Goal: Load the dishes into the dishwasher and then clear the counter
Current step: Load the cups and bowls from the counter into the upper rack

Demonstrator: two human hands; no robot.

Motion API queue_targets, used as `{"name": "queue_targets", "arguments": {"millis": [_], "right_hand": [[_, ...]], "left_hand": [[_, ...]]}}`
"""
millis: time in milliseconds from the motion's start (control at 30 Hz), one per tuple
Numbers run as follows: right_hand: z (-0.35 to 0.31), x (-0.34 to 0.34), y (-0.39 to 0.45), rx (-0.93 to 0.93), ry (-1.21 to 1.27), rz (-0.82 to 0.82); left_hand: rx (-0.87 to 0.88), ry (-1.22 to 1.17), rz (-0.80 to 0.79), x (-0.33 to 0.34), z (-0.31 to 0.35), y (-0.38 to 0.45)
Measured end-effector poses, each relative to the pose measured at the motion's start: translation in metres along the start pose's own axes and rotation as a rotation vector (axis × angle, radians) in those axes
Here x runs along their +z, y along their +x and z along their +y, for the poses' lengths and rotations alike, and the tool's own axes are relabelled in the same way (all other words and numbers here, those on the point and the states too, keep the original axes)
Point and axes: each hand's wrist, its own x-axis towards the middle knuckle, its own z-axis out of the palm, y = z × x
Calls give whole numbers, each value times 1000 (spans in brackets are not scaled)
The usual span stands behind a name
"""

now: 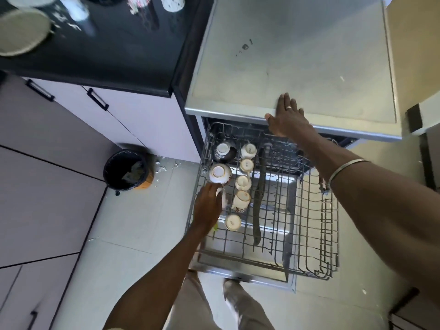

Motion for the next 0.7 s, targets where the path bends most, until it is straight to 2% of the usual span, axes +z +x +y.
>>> {"name": "queue_targets", "arguments": {"millis": [300,700], "right_hand": [[-84,-28,8,-64,-2,13],[-199,-58,115,-22,57,56]], "left_hand": [[174,-14,291,-141,-12,133],[14,-35,454,-297,-116,364]]}}
